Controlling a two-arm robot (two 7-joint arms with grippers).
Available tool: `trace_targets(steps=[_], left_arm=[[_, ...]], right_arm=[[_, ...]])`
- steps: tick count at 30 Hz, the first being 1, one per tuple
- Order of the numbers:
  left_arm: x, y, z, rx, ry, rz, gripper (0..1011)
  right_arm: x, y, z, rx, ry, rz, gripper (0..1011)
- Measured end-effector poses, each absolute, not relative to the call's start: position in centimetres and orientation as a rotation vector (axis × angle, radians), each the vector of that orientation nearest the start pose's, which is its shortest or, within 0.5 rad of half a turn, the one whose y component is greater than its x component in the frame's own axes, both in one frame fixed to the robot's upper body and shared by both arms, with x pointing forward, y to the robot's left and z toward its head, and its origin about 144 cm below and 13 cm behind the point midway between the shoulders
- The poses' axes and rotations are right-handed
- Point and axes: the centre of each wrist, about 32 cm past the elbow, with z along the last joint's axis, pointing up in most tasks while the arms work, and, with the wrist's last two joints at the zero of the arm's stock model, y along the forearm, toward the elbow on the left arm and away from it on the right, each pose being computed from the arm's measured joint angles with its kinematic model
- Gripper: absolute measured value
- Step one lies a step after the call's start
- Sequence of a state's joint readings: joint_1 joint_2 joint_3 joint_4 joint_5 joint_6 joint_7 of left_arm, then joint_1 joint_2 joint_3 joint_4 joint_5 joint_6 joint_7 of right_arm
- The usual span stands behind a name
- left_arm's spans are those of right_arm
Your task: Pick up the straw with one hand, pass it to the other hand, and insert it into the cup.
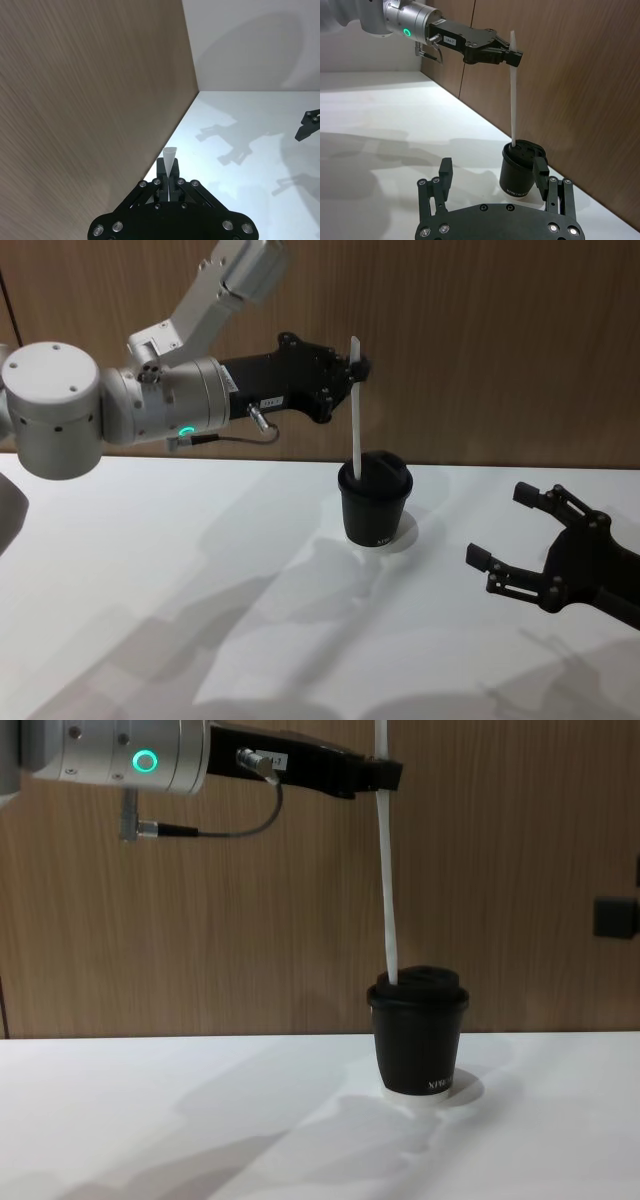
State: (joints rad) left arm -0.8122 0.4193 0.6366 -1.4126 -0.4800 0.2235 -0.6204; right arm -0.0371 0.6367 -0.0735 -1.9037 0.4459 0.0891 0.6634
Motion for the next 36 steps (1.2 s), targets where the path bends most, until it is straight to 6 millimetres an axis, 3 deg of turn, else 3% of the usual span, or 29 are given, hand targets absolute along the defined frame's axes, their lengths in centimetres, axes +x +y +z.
trace_targets(steps=[20, 24, 36], left_arm=[[61.0, 19.5, 134.6, 0.141, -0.213, 0.5, 22], [61.1, 19.6, 134.4, 0.136, -0.208, 0.499, 100], [61.3, 19.6, 134.2, 0.127, -0.198, 0.498, 470]], right_arm=[[43.8, -32.5, 125.9, -0.112, -0.194, -0.675, 1001], [43.8, -32.5, 125.9, -0.112, -0.193, -0.675, 1001], [43.8, -32.5, 125.9, -0.112, -0.193, -0.675, 1001]])
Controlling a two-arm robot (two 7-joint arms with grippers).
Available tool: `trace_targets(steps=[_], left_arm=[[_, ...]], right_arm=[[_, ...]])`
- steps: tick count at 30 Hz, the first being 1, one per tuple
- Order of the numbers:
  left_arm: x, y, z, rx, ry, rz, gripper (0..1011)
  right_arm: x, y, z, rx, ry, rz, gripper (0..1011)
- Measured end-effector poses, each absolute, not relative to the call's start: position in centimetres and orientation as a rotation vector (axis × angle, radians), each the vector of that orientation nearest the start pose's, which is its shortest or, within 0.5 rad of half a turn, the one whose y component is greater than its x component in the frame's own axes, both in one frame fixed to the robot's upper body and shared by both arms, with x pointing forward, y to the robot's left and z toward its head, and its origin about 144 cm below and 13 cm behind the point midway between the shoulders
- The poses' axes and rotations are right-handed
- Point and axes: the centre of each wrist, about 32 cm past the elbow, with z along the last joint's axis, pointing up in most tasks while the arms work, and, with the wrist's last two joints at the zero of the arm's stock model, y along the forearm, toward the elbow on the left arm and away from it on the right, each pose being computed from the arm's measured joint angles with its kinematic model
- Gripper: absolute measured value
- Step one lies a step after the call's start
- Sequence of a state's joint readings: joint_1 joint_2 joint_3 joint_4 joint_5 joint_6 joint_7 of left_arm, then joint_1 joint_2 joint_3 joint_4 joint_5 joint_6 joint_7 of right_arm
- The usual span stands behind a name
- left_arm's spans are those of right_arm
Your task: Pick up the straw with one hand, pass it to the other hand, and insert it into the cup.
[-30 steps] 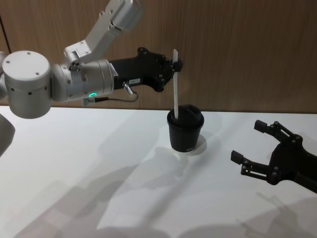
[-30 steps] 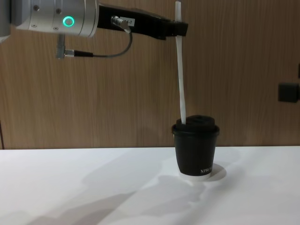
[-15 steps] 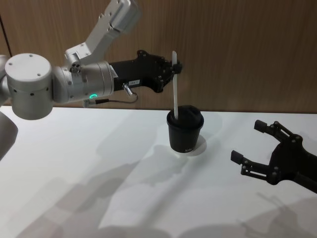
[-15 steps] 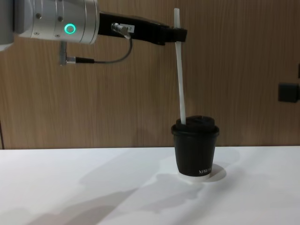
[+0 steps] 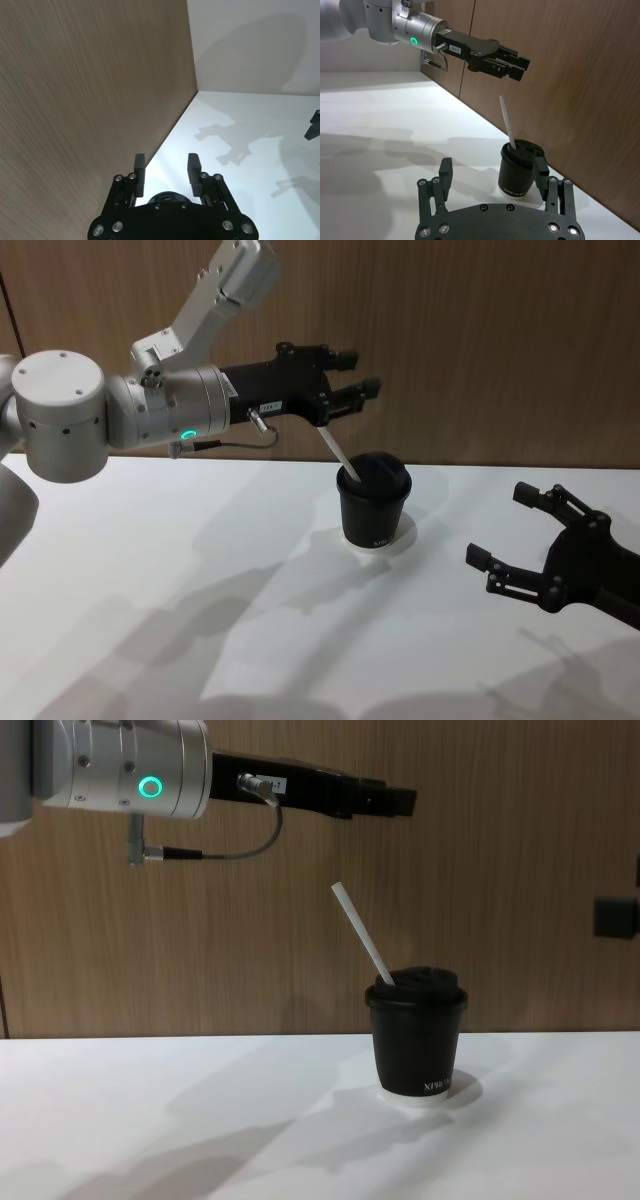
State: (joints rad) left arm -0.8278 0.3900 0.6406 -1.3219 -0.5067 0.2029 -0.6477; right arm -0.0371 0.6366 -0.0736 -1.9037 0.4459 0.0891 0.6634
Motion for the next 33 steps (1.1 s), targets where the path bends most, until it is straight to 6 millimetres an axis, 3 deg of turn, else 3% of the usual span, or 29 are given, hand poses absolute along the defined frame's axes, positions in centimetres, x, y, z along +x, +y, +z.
trace_targets(steps=[16, 19, 33], left_arm=[[61.1, 19.7, 133.8, 0.118, -0.196, 0.501, 962], [60.8, 19.9, 133.5, 0.109, -0.198, 0.508, 1002], [59.5, 20.4, 131.7, 0.061, -0.202, 0.52, 1002]], right_arm=[[43.8, -32.4, 125.9, -0.109, -0.19, -0.674, 1001], [43.8, -32.2, 126.3, -0.093, -0.181, -0.68, 1001], [43.8, -30.8, 129.7, 0.027, -0.109, -0.739, 1001]])
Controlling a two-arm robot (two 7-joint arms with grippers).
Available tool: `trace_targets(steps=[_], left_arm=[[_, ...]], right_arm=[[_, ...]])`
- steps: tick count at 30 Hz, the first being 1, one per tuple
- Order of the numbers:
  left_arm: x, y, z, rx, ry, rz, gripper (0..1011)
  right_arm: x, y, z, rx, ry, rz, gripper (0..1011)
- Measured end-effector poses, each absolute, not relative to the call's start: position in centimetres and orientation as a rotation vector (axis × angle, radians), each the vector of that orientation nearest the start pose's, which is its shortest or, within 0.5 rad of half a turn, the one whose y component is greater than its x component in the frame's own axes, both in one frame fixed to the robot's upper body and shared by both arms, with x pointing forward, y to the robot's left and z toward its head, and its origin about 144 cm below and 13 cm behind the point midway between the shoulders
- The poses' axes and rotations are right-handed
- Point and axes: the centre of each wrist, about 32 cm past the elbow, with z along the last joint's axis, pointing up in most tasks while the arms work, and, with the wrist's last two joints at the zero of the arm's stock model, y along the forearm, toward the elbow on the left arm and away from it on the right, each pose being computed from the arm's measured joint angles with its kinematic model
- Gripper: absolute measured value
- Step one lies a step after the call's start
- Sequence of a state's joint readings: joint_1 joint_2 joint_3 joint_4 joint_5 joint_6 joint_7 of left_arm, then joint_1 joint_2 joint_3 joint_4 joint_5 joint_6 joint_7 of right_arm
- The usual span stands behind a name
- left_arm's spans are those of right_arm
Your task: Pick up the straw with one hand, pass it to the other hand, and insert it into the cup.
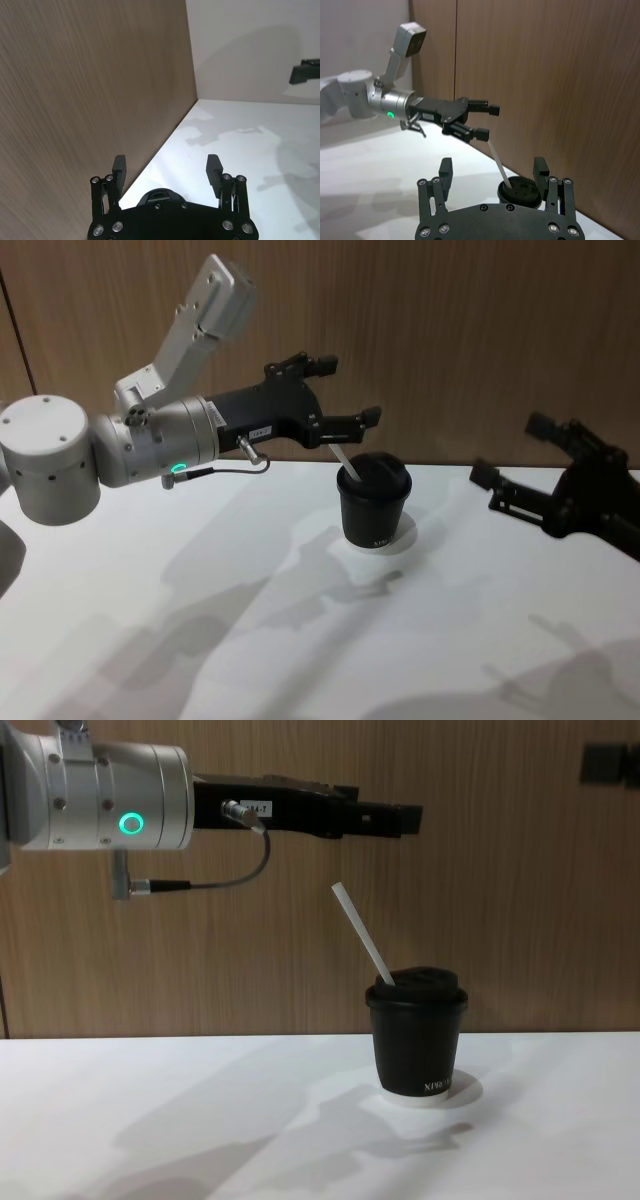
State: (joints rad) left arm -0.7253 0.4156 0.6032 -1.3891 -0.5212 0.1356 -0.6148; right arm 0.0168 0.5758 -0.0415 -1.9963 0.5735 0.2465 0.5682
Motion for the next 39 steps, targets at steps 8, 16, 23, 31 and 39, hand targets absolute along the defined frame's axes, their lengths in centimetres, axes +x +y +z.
trace_targets(steps=[8, 16, 23, 31, 39], left_arm=[[59.4, 20.6, 130.8, 0.02, -0.218, 0.493, 1002], [59.6, 20.6, 129.9, -0.026, -0.235, 0.45, 1002], [59.8, 20.4, 129.3, -0.068, -0.249, 0.411, 1002], [59.8, 20.4, 128.9, -0.095, -0.25, 0.385, 1002], [60.0, 20.0, 128.7, -0.106, -0.238, 0.361, 1002]], right_arm=[[43.7, -29.8, 131.5, 0.067, -0.073, -0.764, 1001], [43.8, -28.7, 132.7, 0.085, -0.043, -0.777, 1001], [43.9, -28.0, 133.4, 0.093, -0.031, -0.78, 1001], [44.1, -27.3, 134.0, 0.104, -0.039, -0.779, 1001], [44.4, -26.6, 134.3, 0.113, -0.057, -0.78, 1001]])
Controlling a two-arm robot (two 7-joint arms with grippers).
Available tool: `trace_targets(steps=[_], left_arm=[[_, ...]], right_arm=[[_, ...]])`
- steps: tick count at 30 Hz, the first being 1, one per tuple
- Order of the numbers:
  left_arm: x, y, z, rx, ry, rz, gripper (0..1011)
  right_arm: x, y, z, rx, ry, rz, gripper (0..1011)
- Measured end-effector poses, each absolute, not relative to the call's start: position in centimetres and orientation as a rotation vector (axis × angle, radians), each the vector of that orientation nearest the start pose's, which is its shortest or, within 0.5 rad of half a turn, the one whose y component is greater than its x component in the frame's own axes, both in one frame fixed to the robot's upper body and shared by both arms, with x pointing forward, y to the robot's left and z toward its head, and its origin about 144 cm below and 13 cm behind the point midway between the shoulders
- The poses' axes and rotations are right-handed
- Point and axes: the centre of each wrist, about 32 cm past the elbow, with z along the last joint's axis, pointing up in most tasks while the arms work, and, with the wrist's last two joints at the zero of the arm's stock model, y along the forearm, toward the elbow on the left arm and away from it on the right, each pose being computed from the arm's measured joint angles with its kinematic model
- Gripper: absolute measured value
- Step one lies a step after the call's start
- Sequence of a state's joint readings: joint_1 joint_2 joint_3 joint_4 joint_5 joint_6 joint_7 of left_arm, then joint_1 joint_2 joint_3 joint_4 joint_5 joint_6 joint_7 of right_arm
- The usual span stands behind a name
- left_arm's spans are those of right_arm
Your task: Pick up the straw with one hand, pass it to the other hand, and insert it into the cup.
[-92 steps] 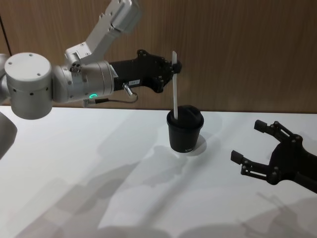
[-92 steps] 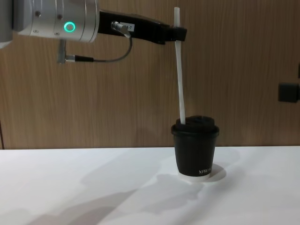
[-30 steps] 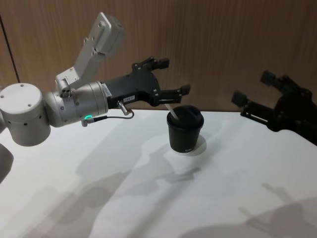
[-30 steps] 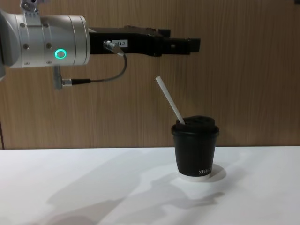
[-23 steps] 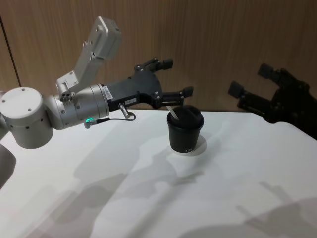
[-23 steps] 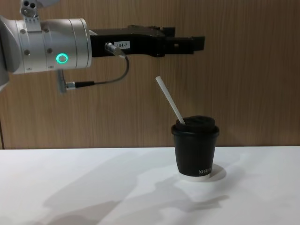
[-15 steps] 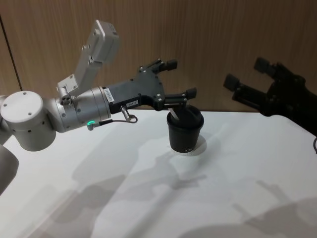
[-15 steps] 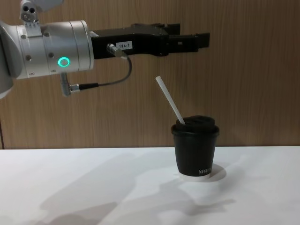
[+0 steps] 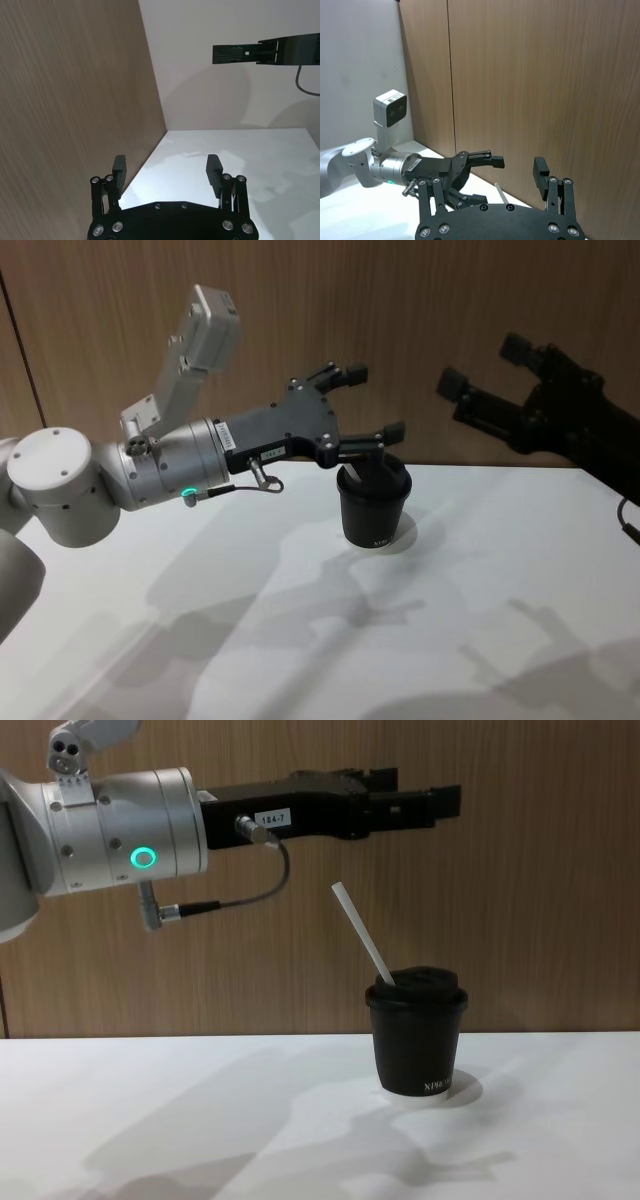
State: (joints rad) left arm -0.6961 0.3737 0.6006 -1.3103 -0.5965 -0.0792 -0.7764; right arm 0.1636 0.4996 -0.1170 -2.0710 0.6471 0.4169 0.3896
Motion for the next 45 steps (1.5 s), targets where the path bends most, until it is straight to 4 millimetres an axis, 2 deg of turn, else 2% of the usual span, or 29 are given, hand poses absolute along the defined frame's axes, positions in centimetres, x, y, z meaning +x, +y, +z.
trace_targets(steps=[20, 45], left_arm=[[59.8, 19.8, 128.6, -0.115, -0.21, 0.325, 1002], [58.7, 20.0, 128.3, -0.129, -0.198, 0.339, 1002]], right_arm=[[44.4, -26.1, 134.8, 0.126, -0.108, -0.772, 1001], [43.1, -26.0, 134.1, 0.095, -0.109, -0.731, 1001]])
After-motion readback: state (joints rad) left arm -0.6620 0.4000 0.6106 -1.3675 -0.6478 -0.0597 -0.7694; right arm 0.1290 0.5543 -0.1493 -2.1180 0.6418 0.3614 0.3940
